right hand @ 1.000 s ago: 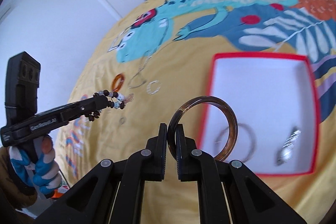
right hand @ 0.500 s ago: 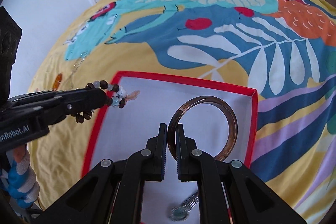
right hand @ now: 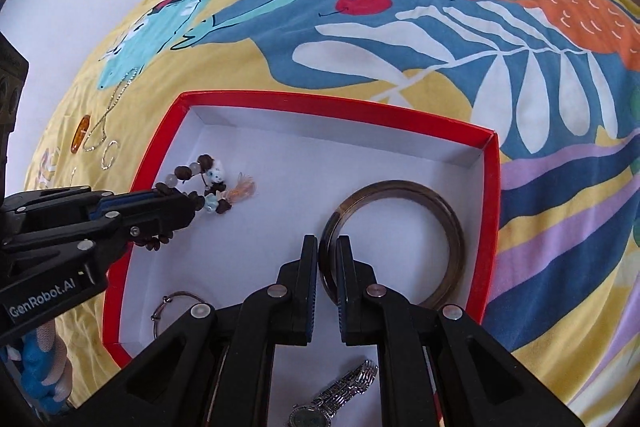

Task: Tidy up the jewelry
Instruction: 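Carry the bracelet and brown bangle into the red box and open both tools, then grasp a small silver ring with the left tool while the right tool grasps another ring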

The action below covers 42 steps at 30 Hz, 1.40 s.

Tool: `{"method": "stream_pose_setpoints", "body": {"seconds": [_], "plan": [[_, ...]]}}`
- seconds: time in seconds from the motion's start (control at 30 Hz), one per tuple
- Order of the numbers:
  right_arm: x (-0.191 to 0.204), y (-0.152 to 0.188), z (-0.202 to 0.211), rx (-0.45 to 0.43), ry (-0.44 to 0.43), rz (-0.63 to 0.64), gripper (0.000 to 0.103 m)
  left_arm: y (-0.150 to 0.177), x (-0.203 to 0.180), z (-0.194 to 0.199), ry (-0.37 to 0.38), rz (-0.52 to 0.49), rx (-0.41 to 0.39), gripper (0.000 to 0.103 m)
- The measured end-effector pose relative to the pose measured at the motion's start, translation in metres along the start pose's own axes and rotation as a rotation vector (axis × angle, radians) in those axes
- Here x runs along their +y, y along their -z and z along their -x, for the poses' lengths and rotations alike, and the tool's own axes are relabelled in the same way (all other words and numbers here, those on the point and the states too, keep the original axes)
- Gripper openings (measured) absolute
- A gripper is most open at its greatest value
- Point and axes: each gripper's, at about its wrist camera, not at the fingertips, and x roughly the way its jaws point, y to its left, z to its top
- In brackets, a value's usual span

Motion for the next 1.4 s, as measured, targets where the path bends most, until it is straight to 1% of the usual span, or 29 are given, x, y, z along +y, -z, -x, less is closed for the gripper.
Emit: {"method": "stream_pose_setpoints", "body": {"seconds": [0.03, 0.1, 0.23, 0.37, 0.43, 0.5, 0.57, 0.6, 0.7, 0.87, 0.93, 1.0, 1.07, 1.13, 1.17, 1.3, 1.4], "plan": [[0.000, 0.001, 0.000, 0.002, 0.007, 0.000, 0.017, 0.000, 0.000, 0.002, -0.003, -0.001, -0.003, 0.018], [-0.001, 0.002, 0.003, 0.001, 0.018, -0.005, 0.022, 0.001, 0.001, 0.010, 0.016, 0.003, -0.019, 0.022], [0.001, 0.007, 0.021, -0.023, 0.030, -0.015, 0.023, 0.004, 0.003, 0.035, 0.050, -0.004, -0.056, 0.023], [0.011, 0.012, 0.050, -0.069, 0.036, -0.031, 0.023, 0.012, 0.015, 0.067, 0.045, 0.000, -0.118, 0.023], [0.025, 0.014, 0.067, -0.105, 0.023, -0.037, 0.023, 0.018, 0.028, 0.082, 0.029, 0.007, -0.135, 0.023], [0.041, 0.016, 0.080, -0.133, -0.002, -0.037, 0.023, 0.026, 0.044, 0.099, -0.012, 0.002, -0.145, 0.023], [0.057, 0.017, 0.088, -0.149, -0.024, -0.031, 0.023, 0.035, 0.061, 0.113, -0.051, 0.005, -0.151, 0.025], [0.068, 0.018, 0.092, -0.158, -0.039, -0.029, 0.023, 0.039, 0.070, 0.120, -0.068, 0.010, -0.152, 0.027], [0.095, 0.019, 0.098, -0.170, -0.071, -0.025, 0.023, 0.055, 0.101, 0.139, -0.124, 0.037, -0.159, 0.028], [0.137, 0.020, 0.098, -0.176, -0.109, -0.014, 0.026, 0.084, 0.156, 0.170, -0.205, 0.097, -0.169, 0.028], [0.152, 0.020, 0.096, -0.175, -0.121, -0.006, 0.031, 0.095, 0.178, 0.178, -0.234, 0.119, -0.169, 0.028], [0.166, 0.020, 0.092, -0.174, -0.139, 0.007, 0.032, 0.106, 0.201, 0.187, -0.265, 0.141, -0.169, 0.029], [0.184, 0.019, 0.087, -0.168, -0.153, 0.030, 0.032, 0.116, 0.222, 0.193, -0.296, 0.159, -0.169, 0.032], [0.202, 0.018, 0.079, -0.159, -0.172, 0.047, 0.032, 0.122, 0.240, 0.194, -0.321, 0.179, -0.166, 0.038], [0.209, 0.018, 0.075, -0.153, -0.179, 0.056, 0.032, 0.125, 0.252, 0.194, -0.334, 0.194, -0.165, 0.039], [0.240, 0.017, 0.053, -0.126, -0.210, 0.095, 0.033, 0.131, 0.288, 0.187, -0.351, 0.235, -0.159, 0.040], [0.264, 0.015, 0.030, -0.099, -0.245, 0.130, 0.034, 0.132, 0.309, 0.174, -0.336, 0.253, -0.144, 0.040]]}}
